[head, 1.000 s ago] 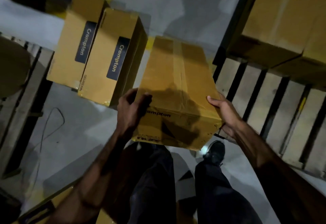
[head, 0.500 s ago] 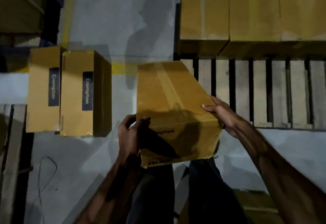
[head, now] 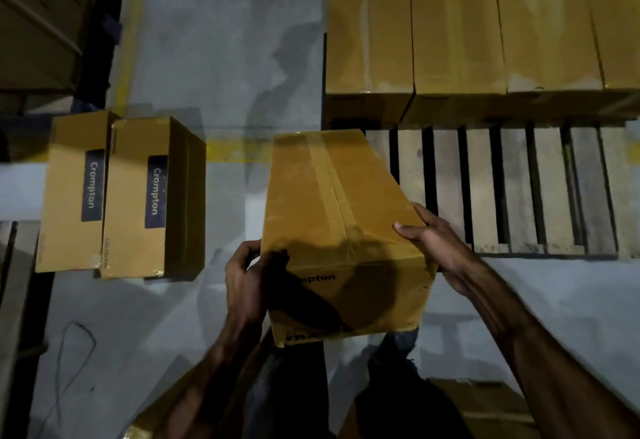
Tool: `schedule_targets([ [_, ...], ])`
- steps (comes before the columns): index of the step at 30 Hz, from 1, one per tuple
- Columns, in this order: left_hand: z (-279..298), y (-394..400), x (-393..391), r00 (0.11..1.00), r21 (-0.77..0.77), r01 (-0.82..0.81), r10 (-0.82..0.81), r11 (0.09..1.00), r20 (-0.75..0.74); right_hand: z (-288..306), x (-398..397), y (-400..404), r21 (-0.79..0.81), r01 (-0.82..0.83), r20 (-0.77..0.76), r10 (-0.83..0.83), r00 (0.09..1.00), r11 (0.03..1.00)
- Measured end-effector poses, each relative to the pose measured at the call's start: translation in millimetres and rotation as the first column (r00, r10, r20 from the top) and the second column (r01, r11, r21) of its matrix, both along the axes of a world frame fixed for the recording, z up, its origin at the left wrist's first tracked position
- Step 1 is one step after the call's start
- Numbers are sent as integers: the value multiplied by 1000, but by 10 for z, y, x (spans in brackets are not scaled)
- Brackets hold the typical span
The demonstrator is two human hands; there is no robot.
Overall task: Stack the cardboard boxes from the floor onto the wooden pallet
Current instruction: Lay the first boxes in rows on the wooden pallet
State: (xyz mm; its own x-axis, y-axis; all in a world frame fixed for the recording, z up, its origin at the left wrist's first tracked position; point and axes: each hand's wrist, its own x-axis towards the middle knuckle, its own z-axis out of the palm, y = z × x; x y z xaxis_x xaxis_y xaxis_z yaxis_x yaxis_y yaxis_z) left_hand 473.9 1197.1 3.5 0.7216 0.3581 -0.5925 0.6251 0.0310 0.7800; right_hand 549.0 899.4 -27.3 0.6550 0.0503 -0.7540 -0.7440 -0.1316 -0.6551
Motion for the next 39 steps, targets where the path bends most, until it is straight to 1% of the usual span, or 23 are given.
schedule_targets([
  [6,-69,-438,64,1000,-40,21,-21,999,-12,-58,-162,-456,9,70,36,-70,997,997],
  [11,-322,-667,86,999,-136,6,-13,991,-52,-282,-251,-687,-33,91,73,-88,993,995],
  [16,-765,-696,71,990,-162,-9,-15,987,-143,-661,-413,-795,-41,97,97,-93,991,994],
  [18,-956,-699,67,980,-166,-2,-31,986,-196,-872,-527,-791,-73,94,108,-85,990,993],
  [20,-1179,-678,23,970,-149,-27,-11,988,-245,-1076,-639,-758,-99,84,104,-73,992,992],
  [22,-1377,-672,-15,965,-131,-49,14,990,-261,-1257,-713,-720,-113,85,84,-76,994,990],
  [25,-1616,-678,-66,967,-144,-30,-8,989,-256,-1494,-742,-690,-141,79,78,-69,995,987],
  [27,-1745,-693,-75,958,-138,-12,-28,990,-284,-1607,-733,-682,-151,82,82,-70,994,985],
  [32,-2033,-688,-41,945,-107,50,-81,993,-315,-1772,-664,-672,-178,48,8,-47,999,983],
  [35,-2241,-647,-4,952,-115,73,-103,991,-289,-1878,-616,-720,-170,28,-44,-36,998,985],
  [39,-2470,-605,67,946,-100,202,-220,974,-236,-2011,-530,-763,-178,-10,-78,-4,997,984],
])
